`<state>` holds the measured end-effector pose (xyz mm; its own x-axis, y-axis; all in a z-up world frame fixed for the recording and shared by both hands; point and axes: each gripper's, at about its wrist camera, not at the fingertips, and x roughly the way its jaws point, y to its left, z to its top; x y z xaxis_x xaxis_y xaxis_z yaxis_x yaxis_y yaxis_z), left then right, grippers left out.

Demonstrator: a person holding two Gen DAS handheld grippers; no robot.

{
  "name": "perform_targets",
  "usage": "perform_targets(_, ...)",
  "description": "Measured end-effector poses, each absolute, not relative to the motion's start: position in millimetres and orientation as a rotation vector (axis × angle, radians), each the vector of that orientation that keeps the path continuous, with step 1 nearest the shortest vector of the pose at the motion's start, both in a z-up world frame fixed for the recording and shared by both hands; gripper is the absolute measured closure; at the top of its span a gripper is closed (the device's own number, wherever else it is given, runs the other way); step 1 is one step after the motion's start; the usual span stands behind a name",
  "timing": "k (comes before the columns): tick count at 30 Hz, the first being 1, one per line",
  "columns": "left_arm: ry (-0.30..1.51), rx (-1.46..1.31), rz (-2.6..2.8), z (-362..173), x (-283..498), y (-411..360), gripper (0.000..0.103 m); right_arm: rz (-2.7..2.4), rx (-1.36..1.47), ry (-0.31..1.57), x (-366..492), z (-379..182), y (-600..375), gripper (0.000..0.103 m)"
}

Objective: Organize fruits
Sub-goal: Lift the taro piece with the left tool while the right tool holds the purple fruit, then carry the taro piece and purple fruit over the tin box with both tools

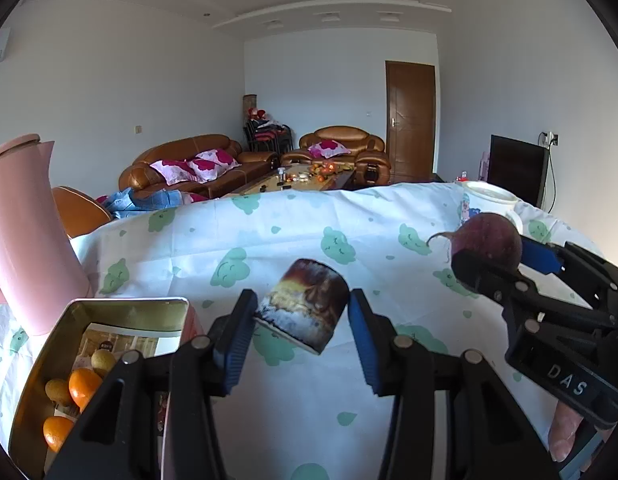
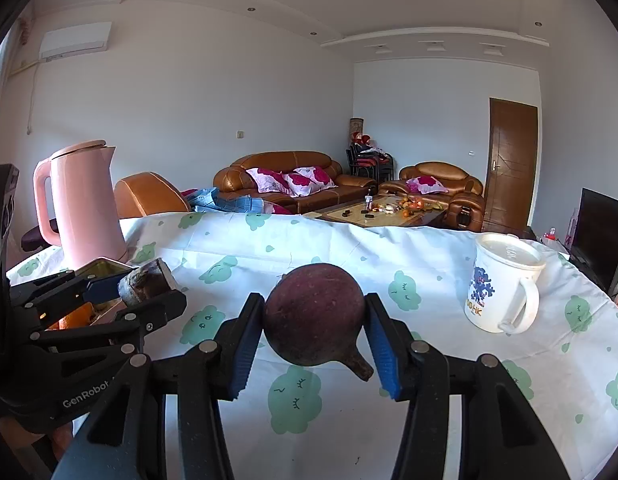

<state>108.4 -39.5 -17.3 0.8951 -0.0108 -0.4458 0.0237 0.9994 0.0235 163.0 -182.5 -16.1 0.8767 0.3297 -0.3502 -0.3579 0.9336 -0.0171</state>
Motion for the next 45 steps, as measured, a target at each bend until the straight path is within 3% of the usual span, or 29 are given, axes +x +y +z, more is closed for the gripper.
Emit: perform_targets(45, 0.482, 0.029, 0.077, -9.3, 57.9, 7.8, 0.055, 0.513, -0.143, 0.391, 133.8, -18.2, -124.0, 0.051)
